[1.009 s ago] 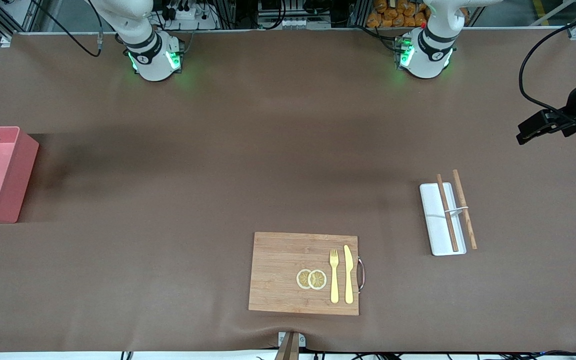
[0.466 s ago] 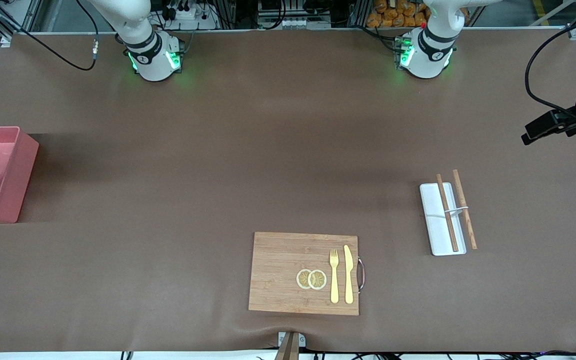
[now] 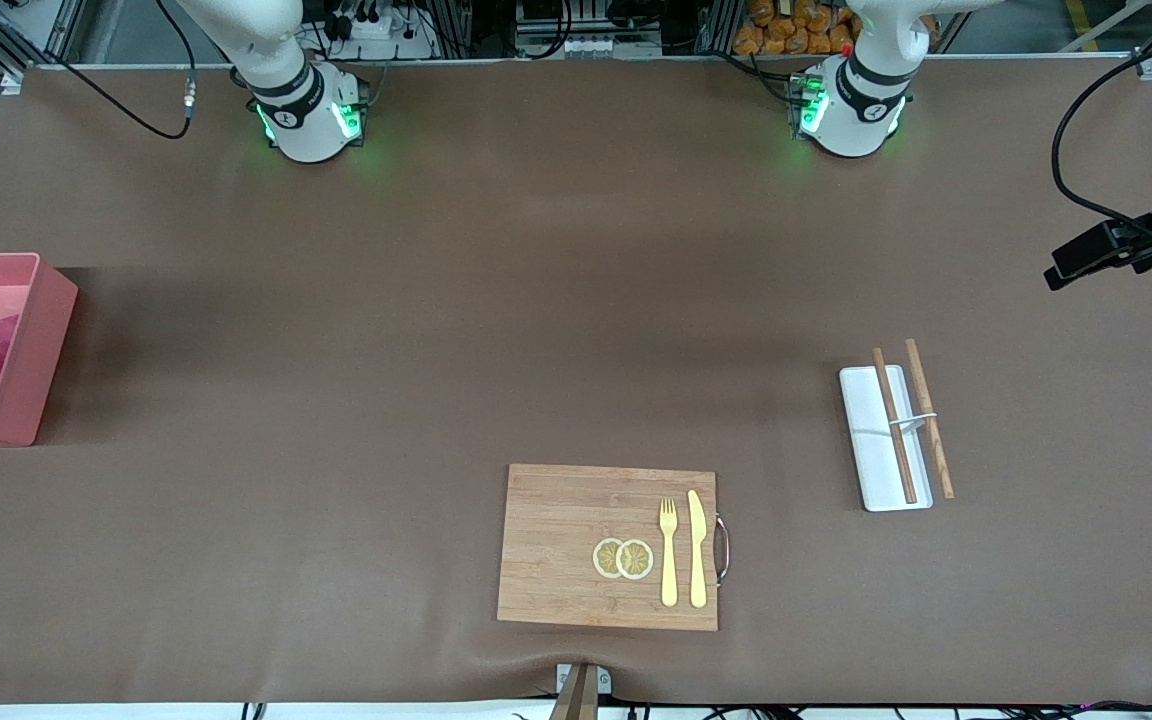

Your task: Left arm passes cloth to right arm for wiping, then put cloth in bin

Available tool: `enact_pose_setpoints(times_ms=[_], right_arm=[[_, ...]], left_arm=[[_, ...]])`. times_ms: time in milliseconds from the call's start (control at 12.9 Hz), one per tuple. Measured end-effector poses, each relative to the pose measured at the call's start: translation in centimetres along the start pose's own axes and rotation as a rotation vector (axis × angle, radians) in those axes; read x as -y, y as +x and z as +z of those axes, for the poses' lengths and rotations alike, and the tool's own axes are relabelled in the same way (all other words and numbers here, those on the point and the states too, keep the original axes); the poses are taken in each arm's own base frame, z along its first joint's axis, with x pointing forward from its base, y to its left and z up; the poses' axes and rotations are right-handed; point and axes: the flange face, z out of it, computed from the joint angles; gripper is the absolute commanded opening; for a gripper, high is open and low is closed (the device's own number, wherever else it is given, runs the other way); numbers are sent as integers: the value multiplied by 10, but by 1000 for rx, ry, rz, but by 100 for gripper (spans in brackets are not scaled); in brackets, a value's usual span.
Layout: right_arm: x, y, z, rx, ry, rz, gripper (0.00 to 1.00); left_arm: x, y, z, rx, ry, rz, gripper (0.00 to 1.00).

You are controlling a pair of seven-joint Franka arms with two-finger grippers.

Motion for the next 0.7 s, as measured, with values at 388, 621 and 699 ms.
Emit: enact_pose_setpoints(times_ms=[388,621,699], right_arm=[[175,109,-91,55,14,128,100],[245,128,-121,82,5,263,100],[261,127,-130,87,2,317,100]], left_arm=[[0,0,1,3,0,1,100],[0,0,1,3,0,1,100],[0,0,1,3,0,1,100]])
